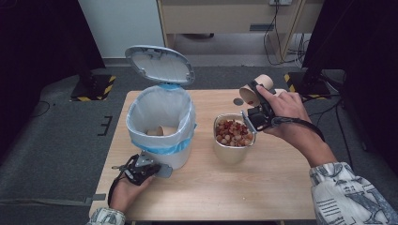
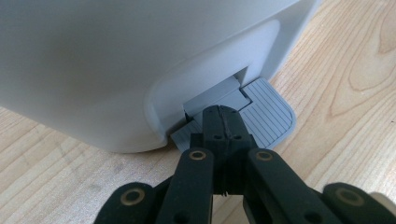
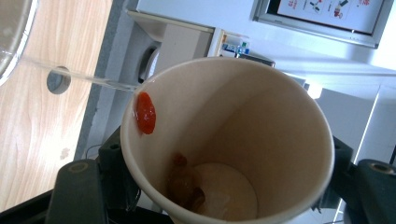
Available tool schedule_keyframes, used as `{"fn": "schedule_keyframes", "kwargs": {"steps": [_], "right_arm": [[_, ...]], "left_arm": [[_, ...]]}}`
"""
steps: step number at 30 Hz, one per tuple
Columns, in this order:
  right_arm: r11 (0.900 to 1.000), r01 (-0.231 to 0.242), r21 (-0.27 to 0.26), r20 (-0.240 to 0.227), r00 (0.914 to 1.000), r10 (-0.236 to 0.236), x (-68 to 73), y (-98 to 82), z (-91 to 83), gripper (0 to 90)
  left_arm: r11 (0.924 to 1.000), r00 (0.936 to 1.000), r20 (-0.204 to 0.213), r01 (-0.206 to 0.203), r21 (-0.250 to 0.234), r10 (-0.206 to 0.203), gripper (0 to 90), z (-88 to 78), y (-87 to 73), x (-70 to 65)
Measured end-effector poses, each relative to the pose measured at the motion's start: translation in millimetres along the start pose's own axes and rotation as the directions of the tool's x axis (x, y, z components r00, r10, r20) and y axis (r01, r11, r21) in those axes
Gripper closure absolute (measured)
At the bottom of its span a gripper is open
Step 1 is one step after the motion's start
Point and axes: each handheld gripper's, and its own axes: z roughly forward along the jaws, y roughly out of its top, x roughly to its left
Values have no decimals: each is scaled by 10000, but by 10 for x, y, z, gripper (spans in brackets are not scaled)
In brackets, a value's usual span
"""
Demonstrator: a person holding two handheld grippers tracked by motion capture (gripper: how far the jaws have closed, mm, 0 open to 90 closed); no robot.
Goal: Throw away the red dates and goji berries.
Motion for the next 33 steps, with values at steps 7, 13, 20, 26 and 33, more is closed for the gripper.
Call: {"fn": "schedule_keyframes", "kwargs": {"steps": [7, 13, 20, 26, 33], "right_arm": [[9976, 694, -23, -122, 9975, -694, 50, 65, -7, 285], [9931, 1170, -35, -40, 9931, -1170, 80, 118, 16, 285], [9900, 1411, 80, -37, 9900, -1411, 89, 122, 34, 285], [9863, 1648, 84, -11, 9863, -1648, 92, 153, 31, 284], [9787, 2052, 60, 189, 9785, -2053, 91, 206, 24, 285]], "left_arm": [[10000, 10000, -4, 3, 3, -3, 899, 0, 0, -1], [10000, 10000, 0, -9, -1, 9, 899, 0, 0, 1], [10000, 10000, 2, -10, -9, 10, 899, 1, -1, 1], [10000, 10000, -5, -9, 0, 9, 899, 0, 0, 0], [10000, 10000, 0, -14, -4, 14, 899, 0, -1, 1]]}}
